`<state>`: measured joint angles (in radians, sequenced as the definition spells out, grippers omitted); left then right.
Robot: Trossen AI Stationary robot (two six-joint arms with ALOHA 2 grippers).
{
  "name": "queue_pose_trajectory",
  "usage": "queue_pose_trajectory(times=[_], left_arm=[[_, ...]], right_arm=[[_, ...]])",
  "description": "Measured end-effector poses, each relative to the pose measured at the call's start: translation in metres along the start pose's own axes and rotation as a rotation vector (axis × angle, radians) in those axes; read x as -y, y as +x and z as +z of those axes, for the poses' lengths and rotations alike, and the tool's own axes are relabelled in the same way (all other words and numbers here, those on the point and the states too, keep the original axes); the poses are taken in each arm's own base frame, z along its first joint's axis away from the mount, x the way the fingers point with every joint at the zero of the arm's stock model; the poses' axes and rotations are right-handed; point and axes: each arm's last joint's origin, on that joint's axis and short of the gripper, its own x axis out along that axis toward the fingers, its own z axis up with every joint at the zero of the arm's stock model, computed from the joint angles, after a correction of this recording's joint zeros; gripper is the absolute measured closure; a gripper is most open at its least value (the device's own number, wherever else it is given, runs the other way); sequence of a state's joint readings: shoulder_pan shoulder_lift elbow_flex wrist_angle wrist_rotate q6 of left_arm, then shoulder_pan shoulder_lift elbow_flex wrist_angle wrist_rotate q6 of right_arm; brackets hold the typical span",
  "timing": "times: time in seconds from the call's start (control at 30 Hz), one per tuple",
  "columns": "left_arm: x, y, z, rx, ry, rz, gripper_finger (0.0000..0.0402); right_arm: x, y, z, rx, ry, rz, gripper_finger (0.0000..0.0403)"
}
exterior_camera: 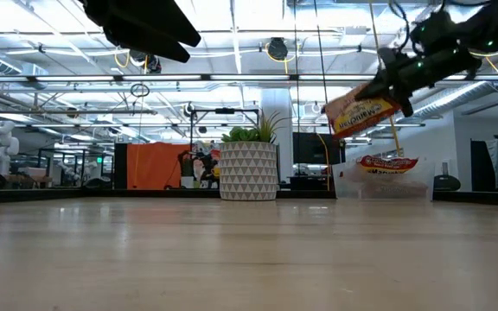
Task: Sort Maruchan noodles
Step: Put the red noodle pack into the transparent bin
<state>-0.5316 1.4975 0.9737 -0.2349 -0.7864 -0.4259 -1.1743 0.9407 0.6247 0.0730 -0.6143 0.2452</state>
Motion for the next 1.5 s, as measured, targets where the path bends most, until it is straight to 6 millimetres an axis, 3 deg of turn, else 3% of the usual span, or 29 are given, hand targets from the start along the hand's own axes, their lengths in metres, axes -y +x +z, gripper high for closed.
queue_pose_trajectory(times=[0.37,0.9,1.5], left_arm=[[0.000,0.000,0.000,-0.001,0.002,-0.001,0.0076],[0.003,-0.002,-0.001,-0.012,0.005,-0.035,0.0076],[0.005,-0.004,-0.002,-0.011,0.009,-0.043,0.0076]], right_arm=[[0.049,0.015,-0.012,-0.080,0.125,-0.045,0.0273],[0.050,0.016,-0.016,-0.102,0.144,-0.061,0.0269],[0.054,0.008,-0.022,-0.149,0.051,-0.337,0.0193]])
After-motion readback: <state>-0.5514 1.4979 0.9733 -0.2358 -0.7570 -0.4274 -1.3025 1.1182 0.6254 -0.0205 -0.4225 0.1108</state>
